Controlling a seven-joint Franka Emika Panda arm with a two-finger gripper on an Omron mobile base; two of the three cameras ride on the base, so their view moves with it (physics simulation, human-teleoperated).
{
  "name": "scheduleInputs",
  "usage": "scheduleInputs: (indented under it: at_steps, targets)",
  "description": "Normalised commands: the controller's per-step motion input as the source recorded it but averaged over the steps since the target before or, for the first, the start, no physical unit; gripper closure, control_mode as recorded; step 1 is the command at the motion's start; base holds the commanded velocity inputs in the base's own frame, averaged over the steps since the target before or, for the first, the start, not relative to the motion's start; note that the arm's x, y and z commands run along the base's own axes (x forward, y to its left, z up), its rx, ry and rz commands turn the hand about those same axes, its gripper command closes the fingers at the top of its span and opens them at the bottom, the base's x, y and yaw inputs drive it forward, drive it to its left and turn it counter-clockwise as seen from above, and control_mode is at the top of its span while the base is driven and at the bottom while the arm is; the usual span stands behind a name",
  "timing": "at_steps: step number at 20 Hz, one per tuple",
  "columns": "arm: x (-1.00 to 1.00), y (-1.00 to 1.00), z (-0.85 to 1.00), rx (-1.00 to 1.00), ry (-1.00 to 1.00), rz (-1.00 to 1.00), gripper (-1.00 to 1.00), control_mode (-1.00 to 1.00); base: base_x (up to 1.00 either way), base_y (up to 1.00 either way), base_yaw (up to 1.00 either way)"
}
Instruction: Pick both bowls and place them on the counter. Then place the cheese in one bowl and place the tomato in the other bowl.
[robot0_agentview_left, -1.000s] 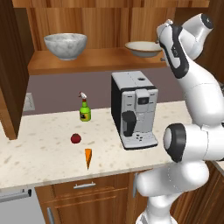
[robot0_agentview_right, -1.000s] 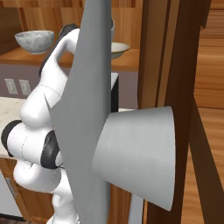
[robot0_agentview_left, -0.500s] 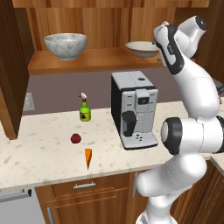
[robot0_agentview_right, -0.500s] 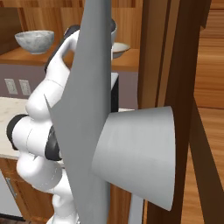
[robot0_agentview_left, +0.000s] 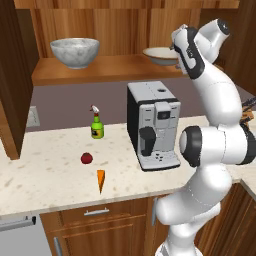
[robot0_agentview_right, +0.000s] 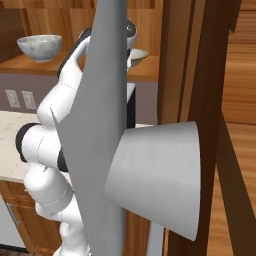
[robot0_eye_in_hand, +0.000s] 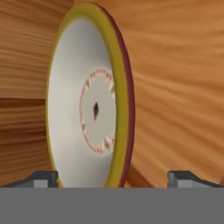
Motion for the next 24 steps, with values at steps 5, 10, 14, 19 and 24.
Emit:
scheduleInputs:
  at_steps: [5, 10, 14, 19, 24]
  targets:
    - [0.28, -0.02, 0.00, 0.00, 0.00, 0.04, -1.00, -1.00, 0.00, 0.00, 0.00]
    - [0.22, -0.04, -0.04, 0.00, 0.00, 0.03, -1.00, -1.00, 0.00, 0.00, 0.00]
    - [0.01, 0.00, -0.14, 0.00, 0.06, 0.00, 1.00, -1.00, 0.00, 0.00, 0.00]
    - [-0.05, 0.00, -0.14, 0.00, 0.04, 0.00, 1.00, -1.00, 0.00, 0.00, 0.00]
    - [-0.24, 0.00, -0.06, 0.03, 0.01, 0.00, 1.00, -1.00, 0.00, 0.00, 0.00]
